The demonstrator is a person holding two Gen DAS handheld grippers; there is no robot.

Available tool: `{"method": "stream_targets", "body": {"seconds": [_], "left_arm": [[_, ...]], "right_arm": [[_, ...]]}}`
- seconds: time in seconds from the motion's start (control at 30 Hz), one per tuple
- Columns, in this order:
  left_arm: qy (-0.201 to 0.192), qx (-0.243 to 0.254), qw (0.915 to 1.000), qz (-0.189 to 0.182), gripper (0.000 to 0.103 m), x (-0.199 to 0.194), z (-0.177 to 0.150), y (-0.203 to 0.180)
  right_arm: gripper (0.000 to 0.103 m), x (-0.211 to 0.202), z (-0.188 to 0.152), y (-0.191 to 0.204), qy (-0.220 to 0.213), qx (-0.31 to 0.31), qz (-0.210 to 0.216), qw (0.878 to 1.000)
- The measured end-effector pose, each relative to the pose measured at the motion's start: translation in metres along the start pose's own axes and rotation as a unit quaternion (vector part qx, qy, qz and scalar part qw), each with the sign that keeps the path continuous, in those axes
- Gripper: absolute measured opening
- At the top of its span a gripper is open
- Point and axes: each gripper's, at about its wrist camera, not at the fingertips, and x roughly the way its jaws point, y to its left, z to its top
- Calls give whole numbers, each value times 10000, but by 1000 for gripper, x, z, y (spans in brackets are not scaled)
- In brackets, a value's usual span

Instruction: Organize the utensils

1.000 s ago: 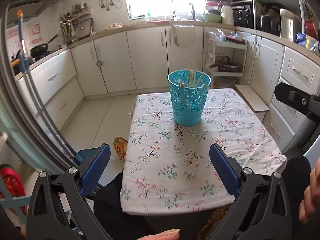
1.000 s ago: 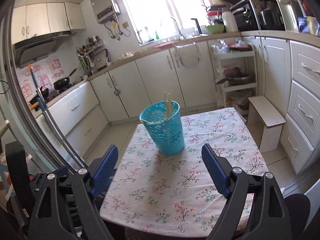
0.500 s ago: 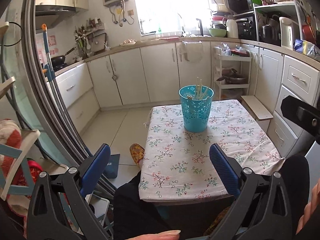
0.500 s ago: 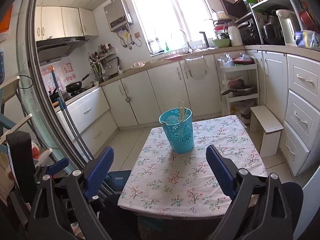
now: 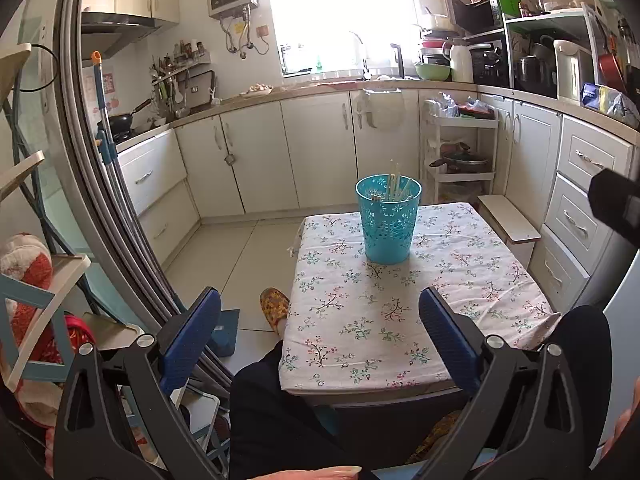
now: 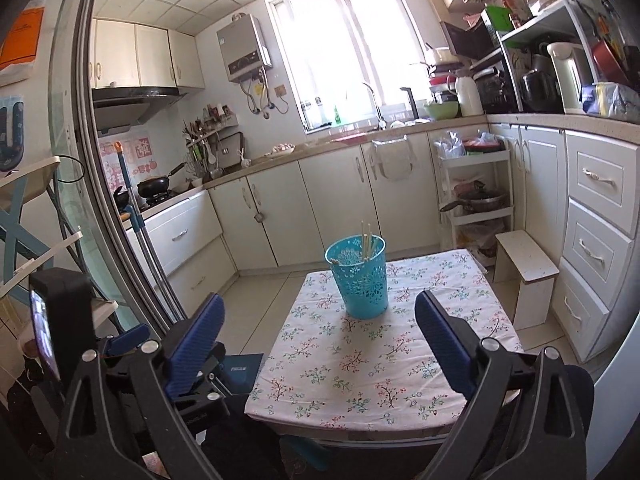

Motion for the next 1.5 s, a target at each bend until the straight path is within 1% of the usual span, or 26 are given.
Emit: {"method": "stream_targets", "body": {"seconds": [0.2,1.0,1.5], "left_arm": [[-104,-19,9999,-53,95,-11,2,0],[-294,-114,9995,-59,95,-31,4,5],[-316,-131,9994,-49,95,-33,4,6]], "right_arm": [[93,-10,2,10,-186,-167,-30,9997],[94,-25,-1,17,-340,-348,-21,9988],[94,-30,0,18,-398,-393,-2,9984]]}}
